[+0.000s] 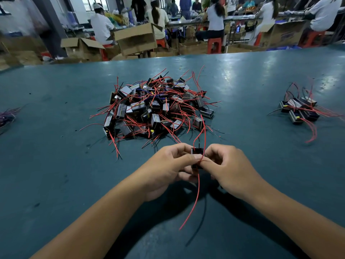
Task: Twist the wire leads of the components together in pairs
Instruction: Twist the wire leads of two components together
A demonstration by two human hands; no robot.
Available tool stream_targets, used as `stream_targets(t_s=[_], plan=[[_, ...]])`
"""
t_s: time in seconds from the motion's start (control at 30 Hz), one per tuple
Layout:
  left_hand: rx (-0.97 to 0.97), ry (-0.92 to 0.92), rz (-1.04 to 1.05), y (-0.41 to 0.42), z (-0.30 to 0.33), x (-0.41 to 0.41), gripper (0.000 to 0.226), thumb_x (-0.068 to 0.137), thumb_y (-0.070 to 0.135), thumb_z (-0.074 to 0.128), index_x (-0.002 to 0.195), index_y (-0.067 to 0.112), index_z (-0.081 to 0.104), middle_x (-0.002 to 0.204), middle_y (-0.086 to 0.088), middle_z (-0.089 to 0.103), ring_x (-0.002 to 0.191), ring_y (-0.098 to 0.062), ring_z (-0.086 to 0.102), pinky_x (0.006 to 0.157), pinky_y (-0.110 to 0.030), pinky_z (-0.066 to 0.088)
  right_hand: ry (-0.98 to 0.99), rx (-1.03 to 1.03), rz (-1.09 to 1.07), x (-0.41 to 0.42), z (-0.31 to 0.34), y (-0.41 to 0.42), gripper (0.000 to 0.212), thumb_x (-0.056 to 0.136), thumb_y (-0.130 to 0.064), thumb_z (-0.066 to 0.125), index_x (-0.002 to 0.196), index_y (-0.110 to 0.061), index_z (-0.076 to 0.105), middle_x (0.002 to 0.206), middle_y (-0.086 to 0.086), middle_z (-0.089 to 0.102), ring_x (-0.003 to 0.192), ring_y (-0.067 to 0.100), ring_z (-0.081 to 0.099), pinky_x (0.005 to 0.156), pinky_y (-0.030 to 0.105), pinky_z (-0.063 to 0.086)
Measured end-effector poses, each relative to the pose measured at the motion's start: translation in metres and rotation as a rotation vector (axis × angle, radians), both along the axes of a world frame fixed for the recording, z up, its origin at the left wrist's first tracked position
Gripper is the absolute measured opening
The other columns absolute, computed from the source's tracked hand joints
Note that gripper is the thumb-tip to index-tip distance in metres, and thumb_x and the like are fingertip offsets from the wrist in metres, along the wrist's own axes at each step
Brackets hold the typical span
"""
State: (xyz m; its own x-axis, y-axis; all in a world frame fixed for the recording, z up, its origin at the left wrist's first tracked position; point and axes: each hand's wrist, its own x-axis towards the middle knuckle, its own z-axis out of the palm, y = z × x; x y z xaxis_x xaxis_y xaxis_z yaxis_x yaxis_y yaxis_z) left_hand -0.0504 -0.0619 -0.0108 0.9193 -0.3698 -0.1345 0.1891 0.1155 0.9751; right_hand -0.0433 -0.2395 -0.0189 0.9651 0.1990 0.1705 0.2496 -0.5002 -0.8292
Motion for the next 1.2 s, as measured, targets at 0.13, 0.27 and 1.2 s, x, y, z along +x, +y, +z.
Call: stream_targets(t_s=[0.13,0.27,1.2], plan=[[-0.034,0.017,-0.081,0.005,0.001,0.0,0.034,0.08,0.002,0.075,0.112,0.002,0.062,0.096,-0.004,0.069,0.082,-0.015,0.068,0.075,-0.026,0.057,0.034,0.021,0.014,0.003,0.002,-0.004,0.03,0.086,-0.04,0.069,0.069,-0.017,0.061,0.05,-0.005,0.056,0.044,0.005,0.042,0.046,0.021,0.035],[-0.127,0.138,-0.053,0.001,0.004,0.002,0.027,0.079,0.015,0.069,0.105,0.007,0.068,0.093,-0.008,0.068,0.069,-0.016,0.064,0.07,-0.03,0.059,-0.033,-0.005,0.013,0.001,0.003,-0.004,0.031,0.083,-0.041,0.073,0.069,-0.016,0.06,0.054,0.001,0.06,0.046,0.005,0.043,0.047,0.023,0.037],[-0.027,0.15,-0.095,-0.011,0.002,-0.009,0.041,0.074,-0.002,0.061,0.113,0.007,0.057,0.09,-0.007,0.061,0.078,-0.016,0.063,0.078,-0.031,0.057,-0.065,-0.047,0.068,0.002,-0.001,-0.013,0.023,0.077,-0.037,0.079,0.069,-0.021,0.064,0.058,-0.005,0.066,0.046,0.0,0.048,0.048,0.014,0.04]])
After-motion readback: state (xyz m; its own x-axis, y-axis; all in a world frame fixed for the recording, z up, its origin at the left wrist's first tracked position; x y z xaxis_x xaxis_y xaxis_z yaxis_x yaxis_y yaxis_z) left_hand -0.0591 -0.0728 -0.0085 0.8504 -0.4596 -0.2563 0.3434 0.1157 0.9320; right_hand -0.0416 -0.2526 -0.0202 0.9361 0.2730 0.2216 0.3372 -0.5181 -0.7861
